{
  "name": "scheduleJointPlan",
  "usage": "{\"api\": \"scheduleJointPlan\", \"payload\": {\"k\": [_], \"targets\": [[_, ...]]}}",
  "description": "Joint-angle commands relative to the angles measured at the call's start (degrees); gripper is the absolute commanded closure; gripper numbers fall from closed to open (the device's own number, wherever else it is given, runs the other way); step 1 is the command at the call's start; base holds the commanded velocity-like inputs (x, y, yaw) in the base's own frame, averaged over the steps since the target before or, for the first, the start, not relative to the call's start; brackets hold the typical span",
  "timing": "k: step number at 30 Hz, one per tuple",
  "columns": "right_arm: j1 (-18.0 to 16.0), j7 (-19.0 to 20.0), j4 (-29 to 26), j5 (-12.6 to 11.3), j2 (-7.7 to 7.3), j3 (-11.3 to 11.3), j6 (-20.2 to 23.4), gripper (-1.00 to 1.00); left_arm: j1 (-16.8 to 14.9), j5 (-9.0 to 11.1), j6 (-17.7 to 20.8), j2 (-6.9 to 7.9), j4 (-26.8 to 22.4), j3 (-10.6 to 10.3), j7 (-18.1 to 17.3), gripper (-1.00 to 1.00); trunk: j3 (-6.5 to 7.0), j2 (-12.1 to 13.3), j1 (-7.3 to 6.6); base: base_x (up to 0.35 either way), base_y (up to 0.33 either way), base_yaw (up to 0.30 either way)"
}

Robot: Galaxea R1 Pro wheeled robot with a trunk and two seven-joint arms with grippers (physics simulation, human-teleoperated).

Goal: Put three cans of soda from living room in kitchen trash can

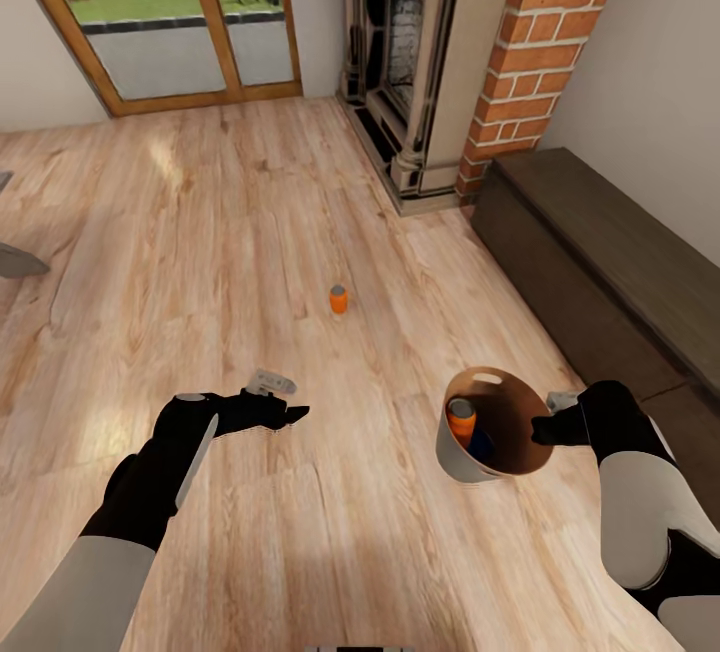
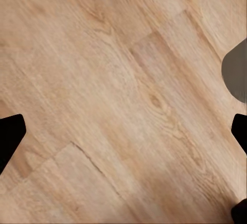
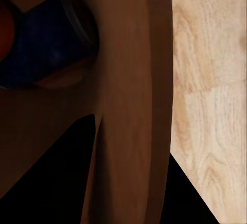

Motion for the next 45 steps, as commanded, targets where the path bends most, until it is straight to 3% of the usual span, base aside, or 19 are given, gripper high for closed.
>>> {"api": "scheduleJointPlan", "payload": {"k": [1, 22, 45], "targets": [[0.0, 0.1, 0.0, -0.8, 0.02, 0.0, 0.4, 1.00, 0.0, 0.0, 0.0, 0.00, 0.0, 0.0, 0.0, -1.00, 0.00, 0.0, 0.00, 0.327, 0.000, 0.005], [0.0, 0.1, 0.0, -0.8, 0.17, 0.0, 0.4, 1.00, 0.0, -0.2, 0.0, 0.00, 0.1, -0.1, 0.0, -1.00, 0.00, 0.0, 0.00, 0.327, 0.000, -0.023], [0.0, 0.1, 0.0, -0.8, 0.59, -0.1, 0.4, 1.00, 0.0, -0.2, 0.0, 0.00, 0.2, -0.1, 0.0, -1.00, 0.65, 0.0, 0.00, 0.326, 0.114, -0.216]]}}
